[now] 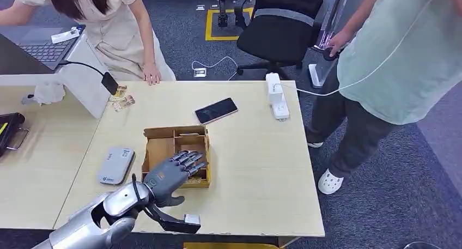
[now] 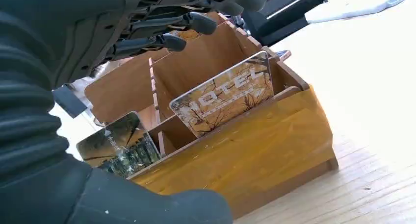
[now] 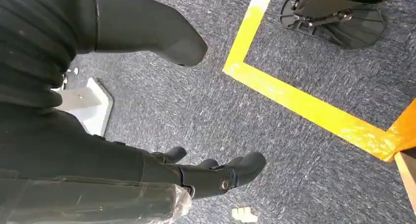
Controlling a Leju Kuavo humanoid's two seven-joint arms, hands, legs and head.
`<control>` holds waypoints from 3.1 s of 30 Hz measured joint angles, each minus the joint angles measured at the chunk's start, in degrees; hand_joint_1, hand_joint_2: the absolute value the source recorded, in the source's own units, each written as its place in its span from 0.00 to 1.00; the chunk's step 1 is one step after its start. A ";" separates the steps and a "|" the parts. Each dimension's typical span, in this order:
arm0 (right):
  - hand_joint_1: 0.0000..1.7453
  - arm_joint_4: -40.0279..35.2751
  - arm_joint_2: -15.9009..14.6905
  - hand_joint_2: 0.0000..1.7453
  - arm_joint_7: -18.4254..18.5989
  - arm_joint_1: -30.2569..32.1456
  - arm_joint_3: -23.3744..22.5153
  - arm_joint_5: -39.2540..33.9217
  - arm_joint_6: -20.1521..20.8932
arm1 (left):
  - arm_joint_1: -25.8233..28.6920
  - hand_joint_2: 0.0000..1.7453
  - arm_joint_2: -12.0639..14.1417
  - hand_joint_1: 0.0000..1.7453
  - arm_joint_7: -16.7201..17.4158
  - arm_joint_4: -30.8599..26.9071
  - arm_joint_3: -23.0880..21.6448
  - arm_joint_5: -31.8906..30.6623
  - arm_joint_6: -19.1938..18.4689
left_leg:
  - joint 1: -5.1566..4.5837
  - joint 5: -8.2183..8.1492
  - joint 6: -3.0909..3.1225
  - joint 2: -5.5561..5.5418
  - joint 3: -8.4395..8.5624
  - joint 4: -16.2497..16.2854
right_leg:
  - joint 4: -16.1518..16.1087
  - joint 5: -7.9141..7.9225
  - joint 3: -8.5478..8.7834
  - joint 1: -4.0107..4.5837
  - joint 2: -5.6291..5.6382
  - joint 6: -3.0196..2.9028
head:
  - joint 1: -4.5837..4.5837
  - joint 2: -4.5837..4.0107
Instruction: Pass the card to the sensor for recognition and then transmit it.
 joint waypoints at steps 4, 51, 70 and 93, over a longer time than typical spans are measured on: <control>0.00 0.00 0.02 1.00 0.00 0.00 0.00 0.00 0.02 | 0.00 1.00 -0.02 0.00 0.00 0.02 0.00 0.02 -0.02 | 0.00 0.00 0.00 0.00 0.00 0.00 | 0.00 0.00 0.00 0.00 0.00 0.00 | 0.00 0.00; 0.00 0.04 -0.07 1.00 -2.32 1.00 0.00 -1.31 -0.52 | 2.63 1.00 7.82 1.00 1.81 -5.95 8.99 0.72 6.01 | 0.03 0.00 0.00 -0.01 -0.01 -0.01 | 0.02 -0.01 -0.01 0.03 0.01 -0.01 | 0.00 0.00; 0.00 0.07 -0.07 1.00 -2.32 1.08 -0.04 -1.36 -0.55 | 4.86 1.00 7.93 1.00 1.25 -9.18 13.40 -0.52 5.09 | 0.02 0.00 0.00 0.00 0.00 0.00 | 0.02 0.01 0.00 0.02 0.01 0.02 | 0.00 0.00; 0.00 0.00 -0.07 1.00 -1.88 0.58 0.37 0.74 -0.20 | -1.24 1.00 0.56 1.00 8.51 -2.73 20.70 -3.44 7.92 | 0.01 0.05 0.06 -0.05 -0.02 0.05 | 0.00 0.05 -0.02 0.01 -0.06 0.06 | 0.04 0.00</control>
